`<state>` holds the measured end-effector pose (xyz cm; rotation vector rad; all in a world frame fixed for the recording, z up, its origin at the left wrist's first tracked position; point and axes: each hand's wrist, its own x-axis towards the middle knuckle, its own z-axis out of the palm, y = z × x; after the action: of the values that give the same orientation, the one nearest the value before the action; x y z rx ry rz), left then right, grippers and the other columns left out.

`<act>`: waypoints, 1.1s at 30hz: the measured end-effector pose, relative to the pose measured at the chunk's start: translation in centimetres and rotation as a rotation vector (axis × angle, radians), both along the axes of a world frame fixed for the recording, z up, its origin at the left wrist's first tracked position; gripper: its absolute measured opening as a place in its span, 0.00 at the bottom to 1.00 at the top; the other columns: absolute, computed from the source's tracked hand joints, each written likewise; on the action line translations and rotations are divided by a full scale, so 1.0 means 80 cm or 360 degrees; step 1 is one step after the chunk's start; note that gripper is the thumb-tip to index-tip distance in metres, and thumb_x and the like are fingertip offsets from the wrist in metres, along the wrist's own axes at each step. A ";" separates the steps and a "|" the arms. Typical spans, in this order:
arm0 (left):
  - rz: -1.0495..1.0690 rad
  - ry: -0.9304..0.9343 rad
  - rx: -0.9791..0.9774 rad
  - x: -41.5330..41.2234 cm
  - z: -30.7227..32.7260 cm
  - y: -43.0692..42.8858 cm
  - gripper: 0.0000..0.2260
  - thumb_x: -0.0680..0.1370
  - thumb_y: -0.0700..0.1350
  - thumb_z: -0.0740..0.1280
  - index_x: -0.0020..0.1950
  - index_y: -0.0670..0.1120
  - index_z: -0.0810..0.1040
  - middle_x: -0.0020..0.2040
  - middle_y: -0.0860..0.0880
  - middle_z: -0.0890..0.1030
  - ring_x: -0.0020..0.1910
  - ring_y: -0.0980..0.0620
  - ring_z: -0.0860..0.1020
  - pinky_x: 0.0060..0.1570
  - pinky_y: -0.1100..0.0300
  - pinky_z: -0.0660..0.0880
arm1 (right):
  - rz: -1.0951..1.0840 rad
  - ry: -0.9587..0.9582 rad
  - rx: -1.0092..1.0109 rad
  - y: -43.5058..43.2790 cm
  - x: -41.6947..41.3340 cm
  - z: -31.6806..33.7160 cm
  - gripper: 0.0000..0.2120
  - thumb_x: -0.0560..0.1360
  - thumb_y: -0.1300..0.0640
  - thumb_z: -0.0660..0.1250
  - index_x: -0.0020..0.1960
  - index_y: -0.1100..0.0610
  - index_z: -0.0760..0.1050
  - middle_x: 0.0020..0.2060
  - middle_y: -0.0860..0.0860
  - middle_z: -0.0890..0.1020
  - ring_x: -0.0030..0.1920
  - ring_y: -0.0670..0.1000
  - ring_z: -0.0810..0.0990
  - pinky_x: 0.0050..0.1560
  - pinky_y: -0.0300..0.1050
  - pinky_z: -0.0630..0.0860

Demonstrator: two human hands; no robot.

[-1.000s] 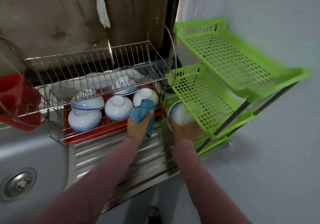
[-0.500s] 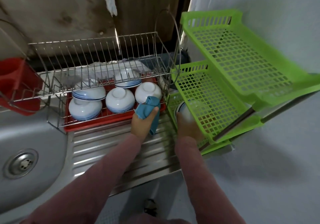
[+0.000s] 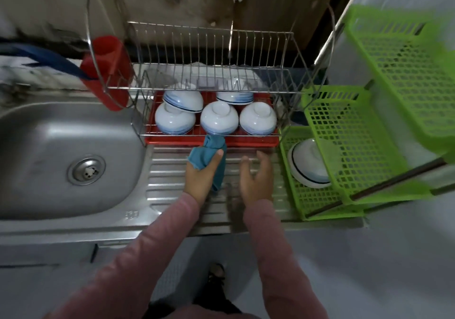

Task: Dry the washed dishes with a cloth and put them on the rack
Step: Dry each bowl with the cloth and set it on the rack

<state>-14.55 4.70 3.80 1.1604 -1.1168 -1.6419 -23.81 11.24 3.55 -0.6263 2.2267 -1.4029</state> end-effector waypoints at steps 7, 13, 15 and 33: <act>0.0217 0.0044 0.0007 0.154 0.009 -0.014 0.07 0.76 0.44 0.73 0.51 0.51 0.77 0.48 0.50 0.83 0.49 0.51 0.82 0.51 0.56 0.79 | 0.0267 -0.0357 -0.0026 -0.039 0.133 0.028 0.16 0.81 0.52 0.63 0.67 0.56 0.72 0.62 0.51 0.78 0.61 0.50 0.76 0.49 0.31 0.65; 0.0494 0.0005 -0.0102 0.335 0.024 -0.020 0.06 0.77 0.42 0.72 0.50 0.51 0.77 0.44 0.53 0.82 0.39 0.64 0.81 0.39 0.69 0.76 | 0.0634 -0.0351 -0.0042 -0.064 0.302 0.043 0.10 0.82 0.51 0.61 0.61 0.52 0.73 0.58 0.49 0.78 0.57 0.50 0.76 0.55 0.42 0.69; 0.0619 -0.0033 -0.0137 0.398 0.025 -0.022 0.06 0.76 0.43 0.72 0.49 0.50 0.76 0.44 0.51 0.81 0.42 0.57 0.81 0.41 0.65 0.77 | 0.0759 -0.0380 -0.0038 -0.071 0.357 0.044 0.09 0.82 0.51 0.61 0.60 0.52 0.73 0.57 0.48 0.77 0.57 0.49 0.75 0.56 0.42 0.69; 0.1520 -0.0082 0.0004 0.784 -0.001 -0.027 0.07 0.76 0.45 0.73 0.49 0.51 0.75 0.47 0.46 0.80 0.48 0.47 0.79 0.54 0.44 0.78 | 0.1770 -0.0040 0.0179 -0.187 0.731 0.011 0.07 0.81 0.57 0.62 0.48 0.56 0.78 0.42 0.48 0.80 0.43 0.47 0.76 0.41 0.34 0.70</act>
<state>48.19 2.54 3.75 1.4292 -0.4344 -0.8628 34.64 -3.70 4.47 -1.4637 1.4361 -0.6728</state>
